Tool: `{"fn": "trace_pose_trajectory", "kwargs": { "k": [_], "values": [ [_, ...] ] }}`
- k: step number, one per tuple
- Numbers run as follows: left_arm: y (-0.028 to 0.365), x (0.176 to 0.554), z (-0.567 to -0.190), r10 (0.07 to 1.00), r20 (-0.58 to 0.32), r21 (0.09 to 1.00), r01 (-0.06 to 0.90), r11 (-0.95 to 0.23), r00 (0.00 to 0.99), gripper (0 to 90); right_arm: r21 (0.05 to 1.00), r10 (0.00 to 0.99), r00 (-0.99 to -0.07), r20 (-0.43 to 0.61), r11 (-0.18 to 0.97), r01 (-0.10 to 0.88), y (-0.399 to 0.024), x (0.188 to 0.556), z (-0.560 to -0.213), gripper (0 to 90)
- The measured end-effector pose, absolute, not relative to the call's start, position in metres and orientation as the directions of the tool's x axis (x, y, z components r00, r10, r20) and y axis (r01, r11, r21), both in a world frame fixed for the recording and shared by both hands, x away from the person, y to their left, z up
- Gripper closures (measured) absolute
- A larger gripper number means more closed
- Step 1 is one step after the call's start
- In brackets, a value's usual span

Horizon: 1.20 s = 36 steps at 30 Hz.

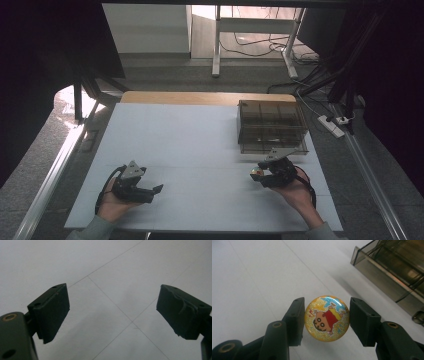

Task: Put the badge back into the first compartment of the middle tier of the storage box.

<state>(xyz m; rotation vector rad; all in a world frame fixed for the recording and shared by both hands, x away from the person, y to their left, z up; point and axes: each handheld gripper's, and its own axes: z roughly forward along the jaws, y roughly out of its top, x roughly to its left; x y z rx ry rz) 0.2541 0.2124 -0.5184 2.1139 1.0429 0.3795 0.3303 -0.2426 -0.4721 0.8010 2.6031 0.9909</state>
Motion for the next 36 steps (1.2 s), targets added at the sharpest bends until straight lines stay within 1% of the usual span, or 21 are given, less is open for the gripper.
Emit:
{"fn": "trace_pose_trajectory", "kwargs": {
  "k": [17, 24, 36],
  "values": [
    [0.212, 0.254, -0.519, 0.777, -0.053, 0.724, 0.56, -0.402, 0.627, 11.8, 0.754, 0.597, -0.802, -0.036, 0.542, 0.37, -0.249, 0.328, -0.464, 47.7],
    [0.211, 0.254, -0.519, 0.776, -0.052, 0.725, 0.558, -0.404, 0.629, 11.8, 0.766, 0.607, -0.793, -0.041, 0.529, 0.365, -0.25, 0.328, -0.462, 47.7],
    [0.211, 0.255, -0.519, 0.775, -0.053, 0.724, 0.558, -0.405, 0.63, 11.8, 0.804, 0.608, -0.792, -0.051, 0.496, 0.328, -0.252, 0.327, -0.456, 47.7]
  ]
}}
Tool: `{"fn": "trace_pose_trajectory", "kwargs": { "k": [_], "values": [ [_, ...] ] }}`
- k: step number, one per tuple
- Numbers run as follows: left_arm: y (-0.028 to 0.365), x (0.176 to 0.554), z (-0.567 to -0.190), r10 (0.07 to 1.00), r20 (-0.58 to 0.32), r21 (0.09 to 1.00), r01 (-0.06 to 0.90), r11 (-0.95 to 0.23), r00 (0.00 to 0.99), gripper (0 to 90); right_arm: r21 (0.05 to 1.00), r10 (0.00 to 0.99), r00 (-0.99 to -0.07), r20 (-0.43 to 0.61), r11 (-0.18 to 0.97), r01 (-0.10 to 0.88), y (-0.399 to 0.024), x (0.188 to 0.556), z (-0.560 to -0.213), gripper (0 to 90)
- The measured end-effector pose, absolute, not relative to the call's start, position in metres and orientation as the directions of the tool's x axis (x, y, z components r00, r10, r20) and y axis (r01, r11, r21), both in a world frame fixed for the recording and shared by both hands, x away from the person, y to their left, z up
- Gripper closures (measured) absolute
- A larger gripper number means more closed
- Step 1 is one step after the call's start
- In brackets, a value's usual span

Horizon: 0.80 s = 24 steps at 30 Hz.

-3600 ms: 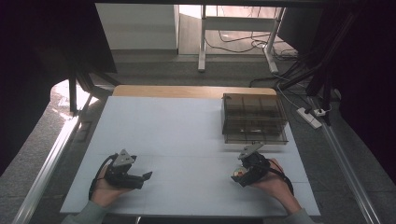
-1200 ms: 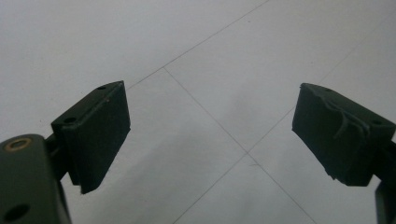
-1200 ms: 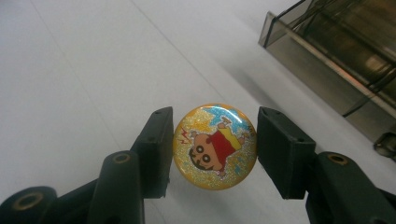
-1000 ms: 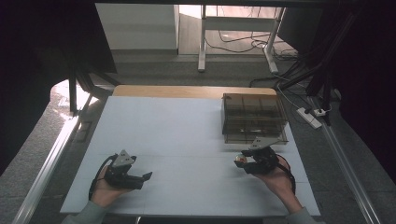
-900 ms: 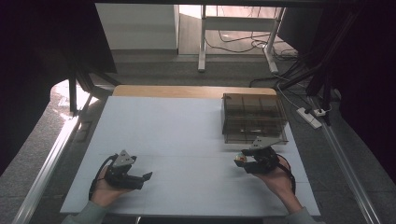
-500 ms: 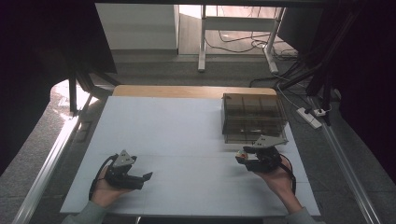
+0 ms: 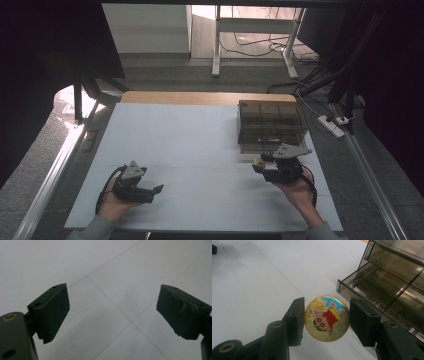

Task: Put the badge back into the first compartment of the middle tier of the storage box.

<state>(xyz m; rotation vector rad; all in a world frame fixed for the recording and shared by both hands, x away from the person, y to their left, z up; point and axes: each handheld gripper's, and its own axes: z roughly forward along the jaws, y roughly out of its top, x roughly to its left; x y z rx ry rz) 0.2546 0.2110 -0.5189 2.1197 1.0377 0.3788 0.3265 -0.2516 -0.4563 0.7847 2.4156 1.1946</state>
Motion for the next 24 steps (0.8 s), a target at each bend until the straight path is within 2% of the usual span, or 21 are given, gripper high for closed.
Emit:
{"fn": "trace_pose_trajectory", "kwargs": {
  "k": [24],
  "values": [
    [0.2105, 0.2544, -0.5187, 0.772, -0.055, 0.727, 0.556, -0.404, 0.633, 11.8, 0.817, 0.622, -0.78, -0.073, 0.486, 0.311, -0.2495, 0.3339, -0.4481, 47.6]
  ]
}}
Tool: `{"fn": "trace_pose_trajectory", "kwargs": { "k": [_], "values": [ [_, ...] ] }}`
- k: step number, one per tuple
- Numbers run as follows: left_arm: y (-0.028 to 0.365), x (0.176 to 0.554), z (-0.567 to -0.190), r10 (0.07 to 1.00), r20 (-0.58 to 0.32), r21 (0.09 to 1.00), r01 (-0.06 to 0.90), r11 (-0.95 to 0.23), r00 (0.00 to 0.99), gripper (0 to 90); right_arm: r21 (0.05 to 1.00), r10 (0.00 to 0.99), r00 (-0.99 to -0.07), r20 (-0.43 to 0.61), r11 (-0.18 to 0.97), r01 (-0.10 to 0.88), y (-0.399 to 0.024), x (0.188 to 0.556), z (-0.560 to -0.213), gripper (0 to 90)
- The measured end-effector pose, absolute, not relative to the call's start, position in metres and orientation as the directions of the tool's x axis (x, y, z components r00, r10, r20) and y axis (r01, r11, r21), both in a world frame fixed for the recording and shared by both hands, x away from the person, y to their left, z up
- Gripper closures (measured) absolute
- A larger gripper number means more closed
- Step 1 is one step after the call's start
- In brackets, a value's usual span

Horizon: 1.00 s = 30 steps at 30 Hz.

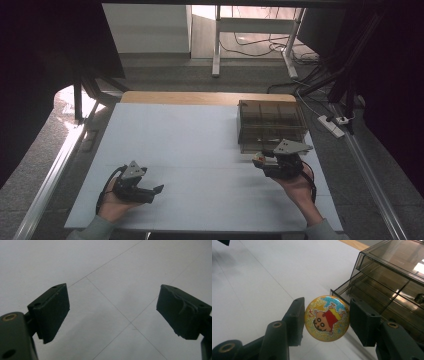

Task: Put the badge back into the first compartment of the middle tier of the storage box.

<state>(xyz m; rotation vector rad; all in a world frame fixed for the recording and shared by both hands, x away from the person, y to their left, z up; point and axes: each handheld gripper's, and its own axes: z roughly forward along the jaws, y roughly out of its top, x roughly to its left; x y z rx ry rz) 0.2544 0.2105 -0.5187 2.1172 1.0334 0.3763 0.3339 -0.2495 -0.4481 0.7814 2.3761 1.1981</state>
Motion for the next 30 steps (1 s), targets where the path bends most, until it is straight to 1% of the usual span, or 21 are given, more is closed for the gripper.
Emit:
{"fn": "trace_pose_trajectory", "kwargs": {
  "k": [19, 30],
  "values": [
    [0.21, 0.254, -0.518, 0.773, -0.054, 0.727, 0.555, -0.404, 0.632, 11.8, 0.813, 0.636, -0.768, -0.077, 0.486, 0.321, -0.247, 0.347, -0.448, 47.6],
    [0.21, 0.254, -0.519, 0.773, -0.053, 0.727, 0.555, -0.404, 0.633, 11.8, 0.813, 0.644, -0.76, -0.086, 0.486, 0.321, -0.247, 0.361, -0.446, 47.6]
  ]
}}
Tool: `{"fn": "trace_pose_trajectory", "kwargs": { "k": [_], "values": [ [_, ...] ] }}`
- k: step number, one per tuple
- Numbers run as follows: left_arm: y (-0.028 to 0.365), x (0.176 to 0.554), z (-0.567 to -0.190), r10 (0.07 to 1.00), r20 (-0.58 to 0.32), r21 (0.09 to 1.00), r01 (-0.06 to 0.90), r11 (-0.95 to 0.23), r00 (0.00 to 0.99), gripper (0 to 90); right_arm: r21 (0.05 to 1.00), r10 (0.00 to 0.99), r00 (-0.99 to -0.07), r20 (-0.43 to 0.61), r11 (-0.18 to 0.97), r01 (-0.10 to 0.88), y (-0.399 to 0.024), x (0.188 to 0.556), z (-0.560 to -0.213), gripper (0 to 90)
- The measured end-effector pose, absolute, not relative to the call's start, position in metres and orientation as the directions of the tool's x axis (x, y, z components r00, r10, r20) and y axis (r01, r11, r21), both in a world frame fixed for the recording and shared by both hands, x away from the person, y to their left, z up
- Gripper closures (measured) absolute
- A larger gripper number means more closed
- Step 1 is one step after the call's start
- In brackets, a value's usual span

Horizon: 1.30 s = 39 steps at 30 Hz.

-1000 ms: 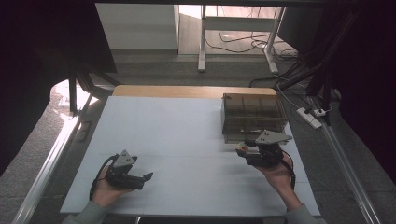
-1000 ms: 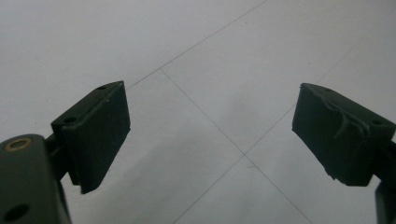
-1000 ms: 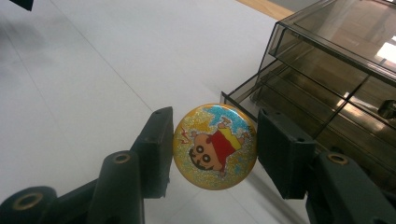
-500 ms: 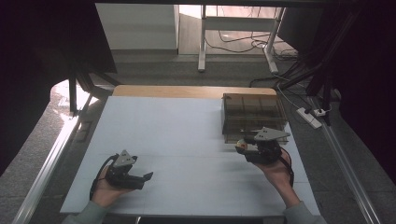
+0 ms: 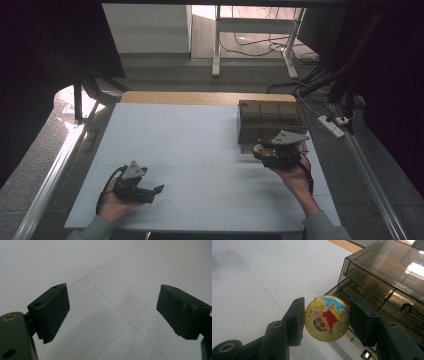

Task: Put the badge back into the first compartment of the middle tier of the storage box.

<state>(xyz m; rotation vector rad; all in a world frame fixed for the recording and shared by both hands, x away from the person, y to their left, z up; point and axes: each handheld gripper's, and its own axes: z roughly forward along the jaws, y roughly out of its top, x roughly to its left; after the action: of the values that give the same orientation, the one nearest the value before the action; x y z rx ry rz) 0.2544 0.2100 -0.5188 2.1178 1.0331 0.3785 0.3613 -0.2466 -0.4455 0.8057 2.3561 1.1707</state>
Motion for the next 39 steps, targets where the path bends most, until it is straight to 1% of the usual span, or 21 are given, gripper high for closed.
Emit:
{"fn": "trace_pose_trajectory", "kwargs": {
  "k": [10, 19, 39],
  "values": [
    [0.209, 0.254, -0.519, 0.772, -0.053, 0.725, 0.556, -0.407, 0.634, 11.8, 0.808, 0.649, -0.754, -0.099, 0.495, 0.32, -0.246, 0.374, -0.444, 47.5],
    [0.209, 0.254, -0.52, 0.772, -0.051, 0.725, 0.556, -0.407, 0.633, 11.8, 0.796, 0.647, -0.755, -0.106, 0.51, 0.325, -0.236, 0.389, -0.45, 47.5],
    [0.21, 0.255, -0.52, 0.773, -0.05, 0.721, 0.558, -0.41, 0.633, 11.8, 0.801, 0.664, -0.741, -0.101, 0.496, 0.335, -0.23, 0.412, -0.449, 47.4]
  ]
}}
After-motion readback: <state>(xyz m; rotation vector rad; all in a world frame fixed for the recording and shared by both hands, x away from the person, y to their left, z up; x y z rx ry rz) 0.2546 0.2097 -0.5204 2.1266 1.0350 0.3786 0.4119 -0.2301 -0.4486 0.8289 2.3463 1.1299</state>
